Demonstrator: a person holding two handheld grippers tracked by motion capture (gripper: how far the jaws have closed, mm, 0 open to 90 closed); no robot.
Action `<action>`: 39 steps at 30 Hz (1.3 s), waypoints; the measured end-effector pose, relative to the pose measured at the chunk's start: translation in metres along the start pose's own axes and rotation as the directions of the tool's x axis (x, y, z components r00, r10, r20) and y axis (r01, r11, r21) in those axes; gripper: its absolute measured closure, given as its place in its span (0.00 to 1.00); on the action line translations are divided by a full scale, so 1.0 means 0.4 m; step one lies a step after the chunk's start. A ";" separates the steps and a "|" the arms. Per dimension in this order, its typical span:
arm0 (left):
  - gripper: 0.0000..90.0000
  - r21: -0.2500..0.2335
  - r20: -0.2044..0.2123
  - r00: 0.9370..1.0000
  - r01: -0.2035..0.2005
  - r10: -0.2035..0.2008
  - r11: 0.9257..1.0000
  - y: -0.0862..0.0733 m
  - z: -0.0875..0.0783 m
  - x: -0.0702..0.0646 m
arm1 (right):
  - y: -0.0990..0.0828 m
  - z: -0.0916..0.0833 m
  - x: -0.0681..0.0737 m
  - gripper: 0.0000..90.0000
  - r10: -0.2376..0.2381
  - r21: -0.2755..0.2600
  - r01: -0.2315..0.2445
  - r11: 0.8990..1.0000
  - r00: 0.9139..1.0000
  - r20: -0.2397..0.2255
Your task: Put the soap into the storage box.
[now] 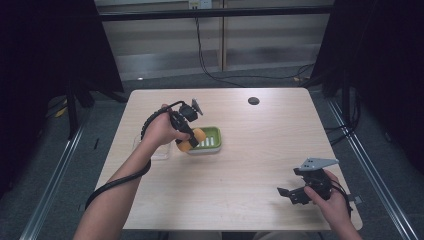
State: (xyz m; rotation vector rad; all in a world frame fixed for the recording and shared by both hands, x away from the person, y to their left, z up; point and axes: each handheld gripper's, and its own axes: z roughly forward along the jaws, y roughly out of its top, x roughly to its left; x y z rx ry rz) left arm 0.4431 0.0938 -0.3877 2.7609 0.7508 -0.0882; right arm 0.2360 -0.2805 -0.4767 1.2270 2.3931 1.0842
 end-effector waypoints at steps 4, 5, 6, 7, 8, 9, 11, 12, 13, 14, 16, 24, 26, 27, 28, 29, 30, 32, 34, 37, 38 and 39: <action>0.56 0.004 -0.006 1.000 -0.008 0.008 1.000 0.007 -0.002 0.006 | -0.001 0.000 -0.001 0.04 -0.003 -0.003 0.003 1.000 1.000 0.005; 0.56 0.007 -0.003 1.000 0.001 -0.001 1.000 0.009 -0.003 0.006 | 0.000 -0.001 -0.001 0.04 -0.002 -0.003 0.002 1.000 1.000 0.003; 0.56 0.010 -0.009 1.000 -0.008 0.008 1.000 0.010 -0.004 0.009 | 0.000 0.000 -0.001 0.04 -0.003 -0.004 0.003 1.000 1.000 0.003; 0.56 0.005 -0.009 1.000 0.001 -0.001 1.000 0.011 -0.004 0.009 | 0.000 -0.001 -0.001 0.04 -0.003 -0.004 0.003 1.000 1.000 0.004; 0.56 0.003 -0.008 1.000 -0.002 0.002 1.000 0.012 -0.004 0.011 | 0.000 -0.001 -0.001 0.04 -0.003 -0.004 0.003 1.000 1.000 0.002; 0.56 0.000 -0.007 1.000 -0.002 0.002 1.000 0.013 -0.004 0.013 | 0.000 -0.001 0.000 0.04 -0.003 -0.004 0.003 1.000 1.000 0.002; 0.56 0.002 -0.007 1.000 0.004 -0.004 1.000 0.015 -0.003 0.018 | 0.000 -0.001 0.000 0.04 -0.003 -0.003 0.003 1.000 1.000 0.002; 0.56 0.005 -0.008 1.000 0.011 -0.011 1.000 0.016 -0.001 0.018 | 0.000 -0.001 0.000 0.04 -0.003 -0.003 0.003 1.000 1.000 0.002; 0.56 0.012 -0.008 1.000 0.008 -0.008 1.000 0.017 -0.001 0.020 | 0.000 0.000 0.000 0.04 -0.004 -0.003 0.004 1.000 1.000 0.003; 0.56 0.003 -0.008 1.000 0.013 -0.013 1.000 0.018 0.001 0.021 | 0.000 0.000 0.000 0.04 -0.003 -0.002 0.003 1.000 1.000 -0.001; 0.56 0.011 -0.004 1.000 0.009 -0.009 1.000 0.021 -0.002 0.023 | 0.000 0.000 0.001 0.04 -0.003 0.000 0.003 1.000 1.000 -0.001; 0.56 0.009 -0.007 1.000 0.017 -0.017 1.000 0.028 0.000 0.034 | 0.000 0.001 0.002 0.04 -0.010 -0.002 0.010 1.000 1.000 -0.007; 0.56 0.002 -0.009 1.000 0.011 -0.011 1.000 0.030 -0.001 0.039 | 0.000 0.001 0.001 0.04 -0.007 0.001 0.007 1.000 1.000 -0.008; 0.56 0.002 -0.010 1.000 0.021 -0.020 1.000 0.030 0.001 0.038 | -0.001 0.001 0.001 0.04 -0.007 0.001 0.007 1.000 1.000 -0.008; 0.56 0.007 -0.009 1.000 0.023 -0.023 1.000 0.031 0.001 0.040 | -0.001 0.001 0.001 0.04 -0.007 0.001 0.007 1.000 1.000 -0.007; 0.56 0.000 -0.015 1.000 0.014 -0.014 1.000 0.033 0.002 0.042 | -0.001 0.001 0.001 0.04 -0.008 0.000 0.008 1.000 1.000 -0.007; 0.56 0.006 -0.019 1.000 0.011 -0.011 1.000 0.033 0.002 0.044 | 0.000 0.001 0.001 0.04 -0.006 0.001 0.006 1.000 1.000 -0.008; 0.56 0.005 -0.013 1.000 0.025 -0.025 1.000 0.034 0.006 0.044 | 0.000 0.001 0.001 0.04 -0.007 -0.001 0.007 1.000 1.000 -0.008; 0.56 0.004 -0.007 1.000 0.026 -0.026 1.000 0.035 0.007 0.047 | -0.001 0.001 0.000 0.04 -0.006 0.000 0.006 1.000 1.000 -0.007; 0.56 0.007 -0.013 1.000 0.019 -0.018 1.000 0.036 0.010 0.051 | -0.001 0.002 0.000 0.04 -0.008 0.001 0.008 1.000 1.000 -0.008; 0.56 0.007 -0.010 1.000 0.016 -0.016 1.000 0.037 0.009 0.053 | -0.001 0.002 0.000 0.04 -0.007 0.000 0.007 1.000 1.000 -0.010; 0.56 0.002 -0.013 1.000 0.023 -0.023 1.000 0.038 0.010 0.052 | -0.001 0.002 0.001 0.04 -0.005 0.001 0.005 1.000 1.000 -0.007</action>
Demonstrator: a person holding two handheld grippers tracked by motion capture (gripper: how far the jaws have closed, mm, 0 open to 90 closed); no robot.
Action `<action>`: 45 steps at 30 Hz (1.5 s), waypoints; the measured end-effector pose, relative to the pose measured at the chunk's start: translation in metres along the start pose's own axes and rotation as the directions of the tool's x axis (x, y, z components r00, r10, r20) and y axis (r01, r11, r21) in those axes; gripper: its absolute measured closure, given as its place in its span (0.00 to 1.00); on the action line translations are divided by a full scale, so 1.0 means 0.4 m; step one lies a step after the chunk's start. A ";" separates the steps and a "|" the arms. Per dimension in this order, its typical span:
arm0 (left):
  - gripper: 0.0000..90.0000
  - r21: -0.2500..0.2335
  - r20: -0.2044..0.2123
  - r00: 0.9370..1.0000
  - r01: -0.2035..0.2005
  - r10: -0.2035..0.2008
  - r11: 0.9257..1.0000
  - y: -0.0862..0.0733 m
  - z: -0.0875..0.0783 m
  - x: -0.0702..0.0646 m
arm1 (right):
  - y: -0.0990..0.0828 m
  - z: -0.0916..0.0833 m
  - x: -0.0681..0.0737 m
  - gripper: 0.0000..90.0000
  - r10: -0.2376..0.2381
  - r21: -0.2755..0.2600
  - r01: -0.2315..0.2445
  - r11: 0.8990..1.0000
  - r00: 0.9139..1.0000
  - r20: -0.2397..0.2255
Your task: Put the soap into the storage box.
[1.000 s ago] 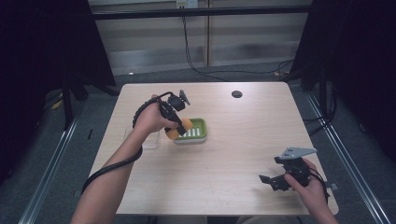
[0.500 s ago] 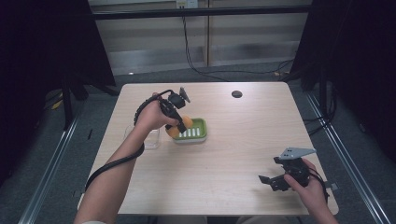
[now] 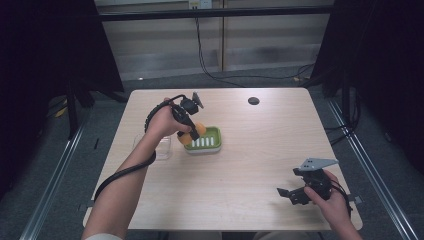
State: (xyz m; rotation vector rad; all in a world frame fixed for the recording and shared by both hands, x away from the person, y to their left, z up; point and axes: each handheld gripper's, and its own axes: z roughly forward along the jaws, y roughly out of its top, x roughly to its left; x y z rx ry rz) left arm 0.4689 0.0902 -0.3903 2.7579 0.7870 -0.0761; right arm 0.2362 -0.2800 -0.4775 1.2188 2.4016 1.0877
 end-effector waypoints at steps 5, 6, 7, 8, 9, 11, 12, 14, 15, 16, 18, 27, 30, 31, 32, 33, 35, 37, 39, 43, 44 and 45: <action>0.56 -0.004 -0.004 1.000 -0.007 0.007 1.000 0.004 0.004 0.005 | -0.001 0.001 0.000 0.04 0.000 0.000 0.000 1.000 1.000 -0.003; 0.56 0.006 -0.003 1.000 -0.010 0.010 1.000 0.005 0.004 0.007 | -0.001 0.001 0.000 0.04 -0.002 0.002 0.002 1.000 1.000 -0.004; 0.56 0.008 -0.002 1.000 0.001 -0.001 1.000 0.006 0.006 0.007 | -0.001 0.002 0.000 0.04 -0.001 0.001 0.001 1.000 1.000 -0.003; 0.56 0.004 0.001 1.000 -0.003 0.003 1.000 0.007 0.008 0.009 | -0.001 0.001 0.000 0.04 -0.001 0.002 0.001 1.000 1.000 -0.004; 0.56 0.004 0.003 1.000 -0.004 0.004 1.000 0.008 0.009 0.009 | -0.001 0.001 0.000 0.04 -0.001 0.001 0.001 1.000 1.000 -0.003; 0.56 0.010 -0.004 1.000 -0.007 0.007 1.000 0.010 0.010 0.010 | -0.001 0.001 -0.001 0.04 -0.002 -0.001 0.002 1.000 1.000 -0.004; 0.56 0.007 -0.006 1.000 -0.009 0.009 1.000 0.011 0.012 0.010 | -0.001 0.001 -0.001 0.04 -0.003 -0.001 0.003 1.000 1.000 -0.003; 0.56 0.013 0.001 1.000 -0.015 0.015 1.000 0.015 0.014 0.012 | -0.001 0.001 -0.001 0.04 -0.001 0.001 0.001 1.000 1.000 -0.005; 0.56 0.007 -0.007 1.000 -0.014 0.014 1.000 0.015 0.016 0.011 | -0.002 0.002 -0.001 0.04 -0.003 0.000 0.003 1.000 1.000 -0.002; 0.56 0.008 -0.008 1.000 -0.017 0.017 1.000 0.016 0.018 0.012 | -0.001 0.002 -0.001 0.04 -0.002 0.001 0.002 1.000 1.000 -0.003; 0.56 0.019 0.000 1.000 -0.020 0.020 1.000 0.019 0.019 0.017 | -0.001 0.002 -0.001 0.04 -0.002 -0.001 0.002 1.000 1.000 -0.002; 0.56 0.022 -0.001 0.999 -0.038 0.038 0.999 0.031 0.025 0.017 | -0.001 0.000 -0.003 0.04 -0.004 -0.002 0.004 1.000 1.000 0.000; 0.56 0.029 -0.008 0.999 -0.042 0.042 0.999 0.035 0.026 0.014 | -0.001 0.000 -0.001 0.04 -0.004 -0.002 0.004 1.000 1.000 0.000; 0.56 0.033 -0.010 0.998 -0.057 0.058 0.998 0.037 0.024 0.014 | -0.001 -0.001 -0.002 0.04 -0.002 -0.003 0.002 1.000 1.000 -0.001; 0.56 0.022 -0.006 0.999 -0.048 0.049 0.999 0.039 0.025 0.013 | -0.001 -0.001 -0.002 0.04 -0.002 -0.004 0.002 1.000 1.000 0.000; 0.56 0.026 -0.006 0.999 -0.051 0.051 0.998 0.040 0.025 0.013 | -0.001 -0.001 -0.003 0.04 -0.003 -0.005 0.003 1.000 1.000 0.001; 0.56 0.027 -0.010 0.998 -0.060 0.060 0.998 0.043 0.025 0.013 | -0.001 -0.001 -0.003 0.04 -0.001 -0.005 0.001 1.000 1.000 0.000; 0.56 0.029 -0.005 0.998 -0.055 0.055 0.998 0.046 0.026 0.012 | -0.001 -0.002 -0.003 0.04 0.001 -0.005 -0.001 1.000 1.000 -0.001; 0.56 0.025 -0.010 0.998 -0.059 0.060 0.998 0.047 0.030 0.014 | -0.001 -0.002 -0.004 0.04 0.000 -0.007 0.000 1.000 1.000 0.001; 0.56 0.041 -0.002 0.998 -0.067 0.067 0.997 0.050 0.033 0.016 | -0.001 -0.003 -0.004 0.04 0.002 -0.007 -0.002 1.000 1.000 0.000; 0.56 0.030 -0.013 0.998 -0.058 0.058 0.998 0.050 0.035 0.013 | -0.001 -0.003 -0.004 0.04 0.001 -0.007 -0.001 1.000 1.000 0.000; 0.56 0.018 -0.016 0.999 -0.050 0.051 0.999 0.050 0.037 0.011 | -0.001 -0.003 -0.004 0.04 0.003 -0.007 -0.003 1.000 1.000 0.000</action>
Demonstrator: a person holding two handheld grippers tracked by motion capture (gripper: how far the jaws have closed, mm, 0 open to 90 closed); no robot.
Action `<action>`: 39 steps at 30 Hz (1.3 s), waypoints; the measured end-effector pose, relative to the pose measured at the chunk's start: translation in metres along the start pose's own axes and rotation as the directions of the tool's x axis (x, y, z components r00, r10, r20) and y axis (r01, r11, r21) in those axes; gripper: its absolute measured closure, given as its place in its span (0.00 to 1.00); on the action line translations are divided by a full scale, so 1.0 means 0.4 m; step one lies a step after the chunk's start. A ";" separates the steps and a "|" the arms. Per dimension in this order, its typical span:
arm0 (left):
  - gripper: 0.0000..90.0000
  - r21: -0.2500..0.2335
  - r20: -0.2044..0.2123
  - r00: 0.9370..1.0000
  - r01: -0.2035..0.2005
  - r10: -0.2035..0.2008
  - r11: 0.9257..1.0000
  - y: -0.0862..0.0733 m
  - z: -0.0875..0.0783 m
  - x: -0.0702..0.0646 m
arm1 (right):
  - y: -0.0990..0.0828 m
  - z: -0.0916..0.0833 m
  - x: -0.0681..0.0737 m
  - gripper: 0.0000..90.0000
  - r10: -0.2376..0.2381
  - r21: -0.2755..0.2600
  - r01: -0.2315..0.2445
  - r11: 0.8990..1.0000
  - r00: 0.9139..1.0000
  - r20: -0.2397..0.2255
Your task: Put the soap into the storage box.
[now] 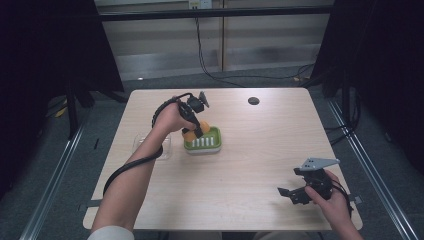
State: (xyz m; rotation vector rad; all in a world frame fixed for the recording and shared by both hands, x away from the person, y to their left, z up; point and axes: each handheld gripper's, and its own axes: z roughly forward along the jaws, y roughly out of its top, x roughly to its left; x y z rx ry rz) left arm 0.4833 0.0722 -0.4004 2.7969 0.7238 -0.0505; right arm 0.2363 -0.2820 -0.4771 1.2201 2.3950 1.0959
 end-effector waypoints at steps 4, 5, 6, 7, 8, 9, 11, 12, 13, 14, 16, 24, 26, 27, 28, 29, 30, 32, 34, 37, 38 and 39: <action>0.56 0.023 0.003 1.000 -0.029 0.029 0.999 0.004 -0.002 0.004 | 0.000 0.000 -0.001 0.04 0.002 0.000 -0.002 1.000 1.000 0.001; 0.56 0.033 -0.001 0.999 -0.043 0.043 0.999 0.005 -0.002 0.006 | 0.000 0.000 -0.001 0.04 0.003 -0.001 -0.003 1.000 1.000 0.002; 0.56 0.028 -0.005 0.999 -0.033 0.033 0.999 0.005 0.000 0.005 | 0.000 0.000 -0.001 0.04 0.004 0.000 -0.004 1.000 1.000 0.000; 0.56 0.029 -0.008 0.999 -0.040 0.041 0.999 0.006 0.001 0.006 | 0.000 0.000 -0.001 0.04 0.001 0.000 -0.001 1.000 1.000 0.003; 0.56 0.027 -0.010 0.999 -0.041 0.041 0.999 0.006 0.002 0.005 | 0.000 0.000 -0.001 0.04 0.001 0.000 -0.001 1.000 1.000 0.002; 0.56 0.022 -0.005 0.999 -0.037 0.037 0.999 0.006 0.004 0.005 | 0.000 0.001 -0.001 0.04 0.000 -0.001 0.000 1.000 1.000 0.001; 0.56 0.028 -0.007 0.999 -0.042 0.043 0.999 0.007 0.006 0.005 | -0.001 0.001 -0.002 0.04 -0.001 0.000 0.001 1.000 1.000 0.001; 0.56 0.034 -0.007 0.999 -0.046 0.046 0.998 0.008 0.006 0.006 | -0.001 0.001 -0.002 0.04 0.001 0.001 -0.001 1.000 1.000 0.000; 0.56 0.039 -0.008 0.998 -0.056 0.056 0.998 0.009 0.006 0.008 | -0.001 0.002 -0.003 0.04 0.000 0.001 0.000 1.000 1.000 0.002; 0.56 0.049 -0.008 0.998 -0.063 0.063 0.997 0.010 0.006 0.010 | -0.002 0.001 -0.004 0.04 0.002 0.001 -0.002 1.000 1.000 0.003; 0.56 0.039 0.000 0.999 -0.049 0.049 0.998 0.012 0.009 0.009 | -0.002 0.000 -0.005 0.04 0.006 -0.001 -0.006 1.000 1.000 0.004; 0.56 0.044 -0.009 0.998 -0.065 0.066 0.997 0.020 0.019 0.009 | 0.000 -0.001 -0.001 0.04 0.004 -0.001 -0.004 1.000 1.000 -0.003; 0.56 0.040 -0.009 0.998 -0.069 0.070 0.997 0.021 0.022 0.009 | 0.001 0.000 -0.001 0.04 0.000 -0.002 0.000 1.000 1.000 -0.002; 0.56 0.047 -0.006 0.996 -0.089 0.090 0.995 0.023 0.023 0.009 | 0.001 -0.001 -0.002 0.04 0.000 -0.002 0.000 1.000 1.000 -0.001; 0.56 0.049 -0.007 0.996 -0.084 0.085 0.995 0.023 0.025 0.008 | 0.001 -0.001 -0.002 0.04 0.000 -0.003 0.000 1.000 1.000 0.000; 0.56 0.042 -0.007 0.997 -0.077 0.077 0.996 0.023 0.027 0.007 | 0.000 -0.001 -0.002 0.04 0.001 -0.003 -0.001 1.000 1.000 -0.003; 0.56 0.045 -0.008 0.996 -0.085 0.086 0.995 0.024 0.028 0.008 | 0.000 -0.001 -0.002 0.04 0.001 -0.001 -0.001 1.000 1.000 -0.002; 0.56 0.042 -0.015 0.995 -0.100 0.100 0.994 0.025 0.030 0.007 | 0.001 -0.002 -0.002 0.04 0.002 -0.001 -0.002 1.000 1.000 -0.001; 0.56 0.048 -0.008 0.994 -0.113 0.113 0.992 0.027 0.031 0.009 | 0.001 -0.003 -0.001 0.04 0.004 -0.005 -0.004 1.000 1.000 0.002; 0.56 0.050 -0.008 0.994 -0.108 0.108 0.993 0.031 0.035 0.008 | 0.002 -0.002 0.000 0.04 -0.001 -0.002 0.001 1.000 1.000 0.002; 0.56 0.046 -0.009 0.994 -0.104 0.105 0.994 0.031 0.037 0.006 | 0.002 -0.002 0.000 0.04 -0.002 -0.004 0.002 1.000 1.000 -0.001; 0.56 0.034 -0.009 0.995 -0.096 0.096 0.995 0.031 0.040 0.002 | 0.002 -0.002 0.000 0.04 -0.002 -0.004 0.002 1.000 1.000 -0.001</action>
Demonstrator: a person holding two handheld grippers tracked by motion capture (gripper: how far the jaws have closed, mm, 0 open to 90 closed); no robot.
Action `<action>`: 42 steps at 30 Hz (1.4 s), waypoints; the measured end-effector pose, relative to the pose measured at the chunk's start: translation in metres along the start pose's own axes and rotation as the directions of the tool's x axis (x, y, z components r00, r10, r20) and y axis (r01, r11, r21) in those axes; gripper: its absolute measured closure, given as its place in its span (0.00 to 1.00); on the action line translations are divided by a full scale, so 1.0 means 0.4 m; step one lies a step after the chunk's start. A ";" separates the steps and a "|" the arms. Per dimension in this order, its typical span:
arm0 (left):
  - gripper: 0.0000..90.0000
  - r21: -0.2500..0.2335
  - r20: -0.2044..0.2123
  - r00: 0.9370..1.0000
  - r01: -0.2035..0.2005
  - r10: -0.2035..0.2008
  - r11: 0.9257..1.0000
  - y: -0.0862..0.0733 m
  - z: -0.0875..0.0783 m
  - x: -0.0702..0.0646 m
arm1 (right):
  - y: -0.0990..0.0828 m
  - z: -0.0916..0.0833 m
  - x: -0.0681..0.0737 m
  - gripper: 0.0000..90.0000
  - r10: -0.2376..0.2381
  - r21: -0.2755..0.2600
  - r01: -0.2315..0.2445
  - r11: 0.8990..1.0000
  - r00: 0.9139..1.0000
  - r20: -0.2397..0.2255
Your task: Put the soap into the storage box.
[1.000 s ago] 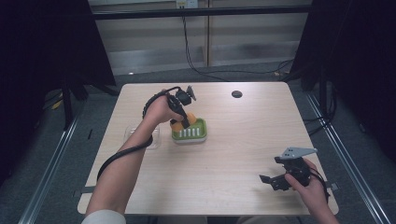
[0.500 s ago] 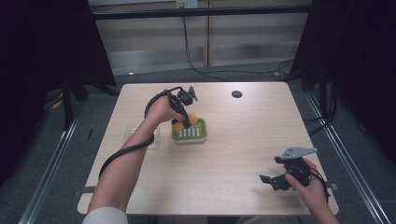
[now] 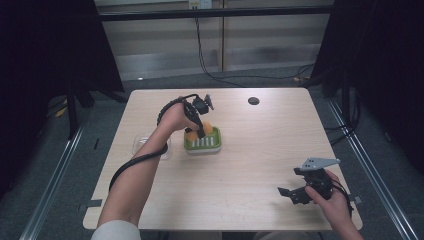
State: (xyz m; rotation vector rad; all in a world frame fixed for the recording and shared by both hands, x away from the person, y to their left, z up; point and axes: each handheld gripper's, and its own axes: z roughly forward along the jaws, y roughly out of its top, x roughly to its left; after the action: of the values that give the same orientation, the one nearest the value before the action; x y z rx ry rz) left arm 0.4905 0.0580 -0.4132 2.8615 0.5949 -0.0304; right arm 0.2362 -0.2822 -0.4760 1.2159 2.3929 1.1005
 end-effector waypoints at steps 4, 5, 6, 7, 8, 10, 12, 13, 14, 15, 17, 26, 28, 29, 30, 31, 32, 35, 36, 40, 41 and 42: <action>0.56 0.020 0.004 0.999 -0.037 0.037 0.999 0.005 -0.001 0.003 | 0.000 -0.001 -0.001 0.04 0.002 -0.003 -0.002 1.000 1.000 0.004; 0.56 0.033 0.020 0.999 -0.035 0.034 0.999 0.007 -0.003 0.004 | 0.000 -0.001 -0.001 0.04 0.001 -0.002 -0.001 1.000 1.000 0.002; 0.56 0.025 -0.003 0.999 -0.046 0.046 0.999 0.006 0.000 0.002 | 0.000 -0.001 -0.001 0.04 0.003 0.002 -0.003 1.000 1.000 0.003; 0.56 0.029 -0.002 0.999 -0.049 0.049 0.998 0.006 0.000 0.002 | 0.000 -0.001 0.000 0.04 0.001 0.001 -0.001 1.000 1.000 0.001; 0.56 0.021 -0.009 0.999 -0.052 0.052 0.998 0.007 0.002 0.002 | 0.000 0.000 0.000 0.04 0.000 0.000 0.000 1.000 1.000 -0.002; 0.56 0.044 0.010 0.998 -0.062 0.062 0.997 0.008 0.000 0.006 | 0.000 0.001 0.001 0.04 -0.002 0.000 0.002 1.000 1.000 0.001; 0.56 0.036 -0.015 0.997 -0.076 0.077 0.996 0.008 0.005 0.005 | 0.001 0.001 0.000 0.04 -0.001 -0.001 0.001 1.000 1.000 -0.001; 0.56 0.016 -0.018 0.999 -0.044 0.044 0.999 0.007 0.009 0.000 | 0.001 0.001 0.000 0.04 -0.001 -0.001 0.001 1.000 1.000 0.000; 0.56 0.029 -0.011 0.998 -0.057 0.057 0.998 0.008 0.007 0.003 | 0.001 0.001 0.000 0.04 -0.001 -0.001 0.001 1.000 1.000 -0.002; 0.56 0.022 -0.014 0.998 -0.055 0.055 0.998 0.008 0.009 0.002 | 0.001 0.001 0.000 0.04 -0.003 -0.001 0.003 1.000 1.000 0.000; 0.56 0.022 -0.008 0.999 -0.053 0.054 0.998 0.010 0.011 0.003 | 0.001 0.001 0.001 0.04 0.001 0.001 -0.001 1.000 1.000 -0.002; 0.56 0.034 -0.002 0.997 -0.078 0.078 0.996 0.013 0.025 0.002 | 0.000 0.001 0.002 0.04 0.003 0.001 -0.003 1.000 1.000 -0.002; 0.56 0.035 0.001 0.996 -0.091 0.091 0.995 0.013 0.027 0.004 | 0.000 0.002 0.003 0.04 0.003 0.003 -0.003 1.000 1.000 -0.004; 0.56 0.035 0.001 0.996 -0.088 0.088 0.996 0.012 0.030 0.003 | 0.000 0.002 0.003 0.04 0.003 0.003 -0.003 1.000 1.000 -0.003; 0.56 0.036 0.002 0.996 -0.086 0.086 0.996 0.011 0.031 0.003 | 0.000 0.002 0.004 0.04 0.004 0.004 -0.004 1.000 1.000 -0.004; 0.56 0.036 -0.006 0.995 -0.103 0.104 0.994 0.012 0.032 0.004 | 0.000 0.002 0.003 0.04 0.003 0.002 -0.003 1.000 1.000 -0.001; 0.56 0.036 -0.002 0.995 -0.101 0.102 0.994 0.012 0.033 0.003 | 0.000 0.002 0.002 0.04 0.002 0.001 -0.002 1.000 1.000 -0.001; 0.56 0.025 -0.001 0.997 -0.079 0.079 0.997 0.012 0.037 -0.003 | 0.000 0.003 0.002 0.04 0.001 0.002 -0.001 1.000 1.000 -0.004; 0.56 0.029 -0.001 0.996 -0.084 0.084 0.996 0.012 0.036 -0.001 | 0.000 0.004 0.002 0.04 0.000 0.003 0.000 1.000 1.000 -0.004; 0.56 0.041 0.001 0.995 -0.098 0.098 0.994 0.012 0.040 0.002 | 0.000 0.004 0.004 0.04 0.001 0.006 -0.001 1.000 1.000 -0.004; 0.56 0.036 -0.010 0.996 -0.093 0.093 0.995 0.011 0.044 0.001 | 0.000 0.004 0.004 0.04 0.001 0.006 -0.001 1.000 1.000 -0.004; 0.56 0.034 -0.003 0.996 -0.089 0.089 0.995 0.011 0.046 0.002 | 0.000 0.004 0.003 0.04 0.000 0.005 0.000 1.000 1.000 -0.002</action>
State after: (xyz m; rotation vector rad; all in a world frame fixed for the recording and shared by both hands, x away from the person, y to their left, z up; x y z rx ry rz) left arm 0.4936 0.0504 -0.4302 2.9185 0.4716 -0.0203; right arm 0.2362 -0.2804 -0.4771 1.2168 2.3992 1.0968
